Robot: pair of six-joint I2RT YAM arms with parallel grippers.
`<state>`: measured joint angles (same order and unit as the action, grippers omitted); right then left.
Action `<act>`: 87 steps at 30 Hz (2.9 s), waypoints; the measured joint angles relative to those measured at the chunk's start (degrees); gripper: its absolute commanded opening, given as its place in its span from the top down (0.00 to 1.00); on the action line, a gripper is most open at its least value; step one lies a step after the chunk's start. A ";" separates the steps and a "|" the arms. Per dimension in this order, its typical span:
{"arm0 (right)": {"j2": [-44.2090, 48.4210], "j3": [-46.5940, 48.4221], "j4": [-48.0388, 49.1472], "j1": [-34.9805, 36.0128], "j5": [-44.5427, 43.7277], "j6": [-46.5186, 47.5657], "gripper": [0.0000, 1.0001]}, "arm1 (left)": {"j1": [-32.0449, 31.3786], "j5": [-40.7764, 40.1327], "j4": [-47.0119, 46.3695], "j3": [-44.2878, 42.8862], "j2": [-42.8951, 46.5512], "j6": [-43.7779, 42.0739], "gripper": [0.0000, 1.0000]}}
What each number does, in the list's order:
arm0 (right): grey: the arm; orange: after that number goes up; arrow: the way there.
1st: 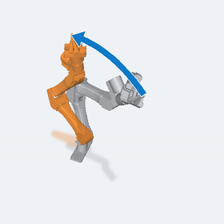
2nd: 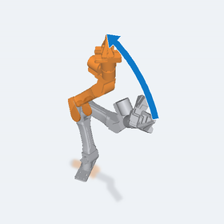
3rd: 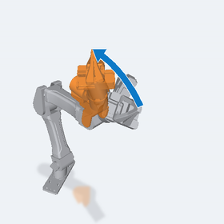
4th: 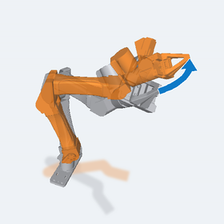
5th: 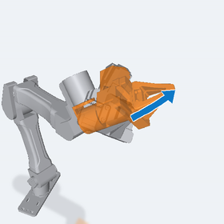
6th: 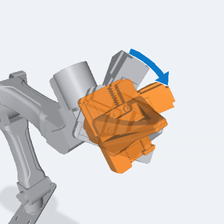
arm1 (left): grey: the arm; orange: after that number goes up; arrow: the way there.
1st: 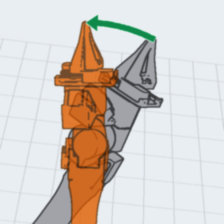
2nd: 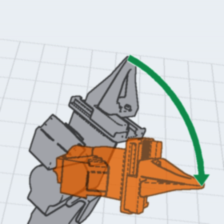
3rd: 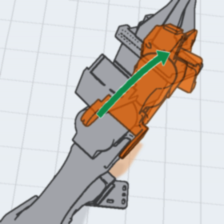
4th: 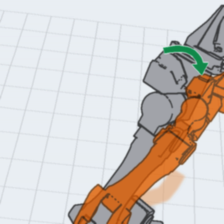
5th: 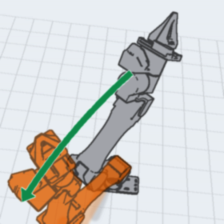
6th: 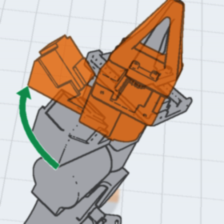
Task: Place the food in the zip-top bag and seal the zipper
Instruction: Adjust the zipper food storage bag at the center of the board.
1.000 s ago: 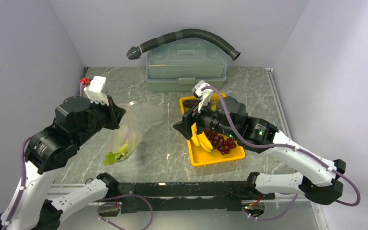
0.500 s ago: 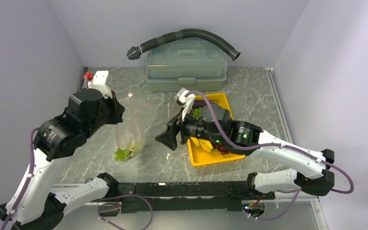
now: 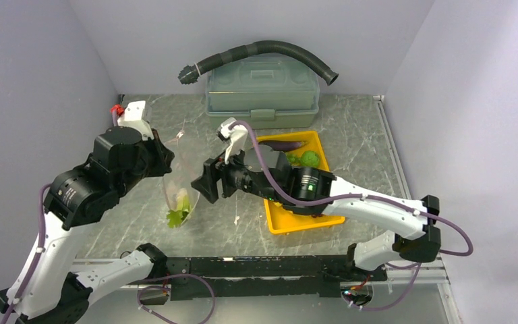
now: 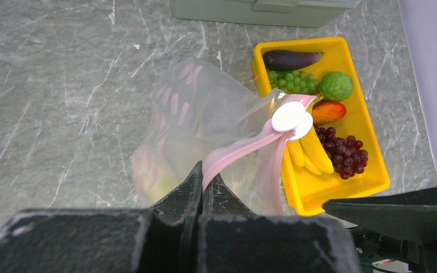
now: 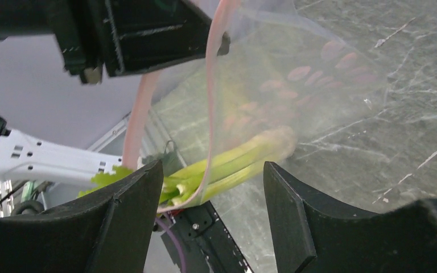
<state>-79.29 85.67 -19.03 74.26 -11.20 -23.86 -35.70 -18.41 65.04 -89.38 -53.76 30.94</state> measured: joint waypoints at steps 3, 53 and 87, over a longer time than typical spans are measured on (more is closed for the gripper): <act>-3.39 3.39 -0.57 0.09 -1.77 -0.42 0.37 | 0.00 -0.13 0.04 0.00 0.79 0.50 1.00; -22.95 29.05 -23.02 3.23 -17.88 2.84 1.00 | 0.00 9.53 8.55 6.05 7.08 3.26 0.50; -26.43 32.65 -20.79 -0.22 -21.22 -1.18 1.00 | 0.00 9.51 9.81 10.36 6.45 5.92 1.00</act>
<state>-105.71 118.32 -39.81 74.04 -32.42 -25.04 -35.70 -8.91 74.85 -79.02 -47.31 36.86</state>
